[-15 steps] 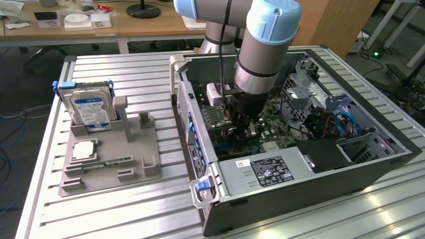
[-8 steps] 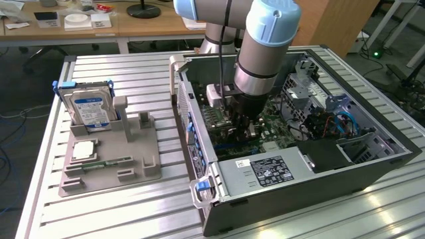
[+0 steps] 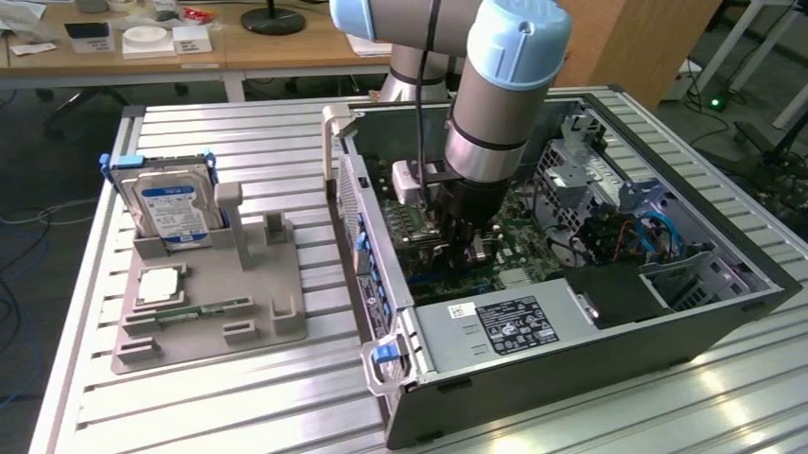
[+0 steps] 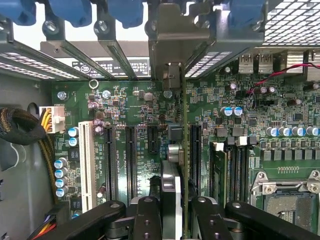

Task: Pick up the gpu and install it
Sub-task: 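Insert the gpu into the slot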

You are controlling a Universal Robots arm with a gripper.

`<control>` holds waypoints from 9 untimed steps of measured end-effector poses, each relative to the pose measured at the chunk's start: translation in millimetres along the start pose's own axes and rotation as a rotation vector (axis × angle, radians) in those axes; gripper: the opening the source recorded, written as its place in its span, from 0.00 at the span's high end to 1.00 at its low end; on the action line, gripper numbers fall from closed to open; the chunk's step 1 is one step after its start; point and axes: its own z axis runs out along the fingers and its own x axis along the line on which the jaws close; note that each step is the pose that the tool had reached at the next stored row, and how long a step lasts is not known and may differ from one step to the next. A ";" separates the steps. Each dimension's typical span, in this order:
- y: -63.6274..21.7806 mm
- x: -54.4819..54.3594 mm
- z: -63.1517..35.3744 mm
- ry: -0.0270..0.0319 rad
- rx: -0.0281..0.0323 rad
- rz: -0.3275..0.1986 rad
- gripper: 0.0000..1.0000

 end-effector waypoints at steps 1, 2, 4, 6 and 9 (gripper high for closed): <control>0.0 0.0 0.0 0.0000 0.0000 0.000 0.72; 0.0 0.0 0.0 0.0000 0.0000 0.000 0.72; 0.0 0.0 0.0 0.0000 0.0000 0.000 0.72; 0.0 0.0 0.0 0.0001 0.0000 0.000 0.72; -0.1 -0.1 0.4 0.0001 0.0000 0.000 0.72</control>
